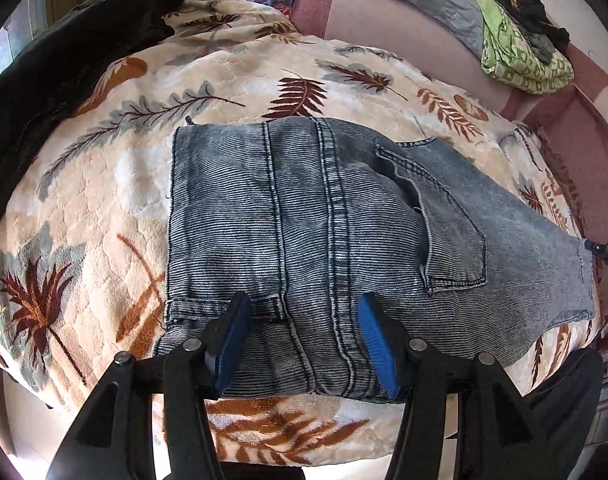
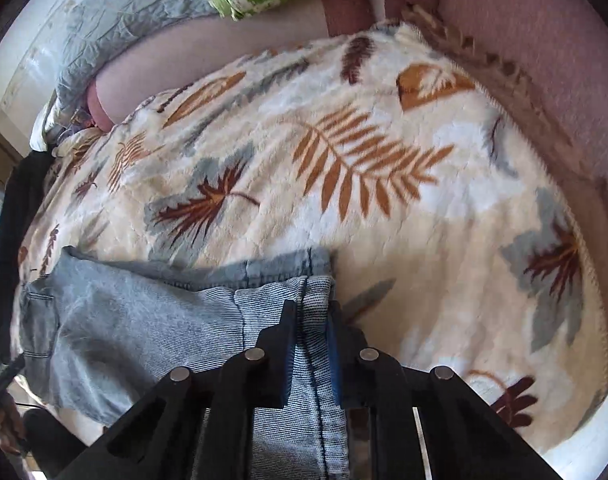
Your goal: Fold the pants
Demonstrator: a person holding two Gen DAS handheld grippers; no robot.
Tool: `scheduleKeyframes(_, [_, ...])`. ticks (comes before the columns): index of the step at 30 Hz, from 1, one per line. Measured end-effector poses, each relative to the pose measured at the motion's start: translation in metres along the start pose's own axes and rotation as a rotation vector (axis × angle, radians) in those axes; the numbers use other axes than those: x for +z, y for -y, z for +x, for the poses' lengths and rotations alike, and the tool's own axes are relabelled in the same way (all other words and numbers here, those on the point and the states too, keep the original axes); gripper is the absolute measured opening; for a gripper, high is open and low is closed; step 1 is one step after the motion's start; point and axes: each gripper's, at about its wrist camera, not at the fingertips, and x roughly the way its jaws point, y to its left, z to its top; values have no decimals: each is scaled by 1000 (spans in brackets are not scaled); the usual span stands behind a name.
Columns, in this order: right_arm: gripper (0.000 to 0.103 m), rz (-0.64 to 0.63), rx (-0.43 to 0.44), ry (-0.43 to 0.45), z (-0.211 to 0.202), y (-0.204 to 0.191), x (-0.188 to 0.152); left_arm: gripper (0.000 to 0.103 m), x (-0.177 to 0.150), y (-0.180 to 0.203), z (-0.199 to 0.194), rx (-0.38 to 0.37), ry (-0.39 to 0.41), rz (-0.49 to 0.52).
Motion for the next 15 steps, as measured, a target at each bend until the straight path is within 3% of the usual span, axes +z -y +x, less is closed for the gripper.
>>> scheduleKeyframes(3, [15,-48,-35,92,-1,-11,7,57,-1,4,0,15,-1,26])
scheduleKeyframes(4, [16,-67,-44,57,12,-13,7,57,-1,6,1,30,-1,41])
scheduleKeyframes(6, [22,-66,-59,-97,47,-11,0,57,-2,11,2,55,-4,60])
scheduleKeyframes(9, [30,-18,-72,-27,33,-4,-12,57,-1,12,3,69,-5,67])
scheduleKeyframes(13, [37,71,27,62,-19,-2,-26,58,1,11,3,64,-7,57])
scheduleKeyframes(15, [54,67,128,47,-37,-11,-39,58,1,11,4,67,-7,53])
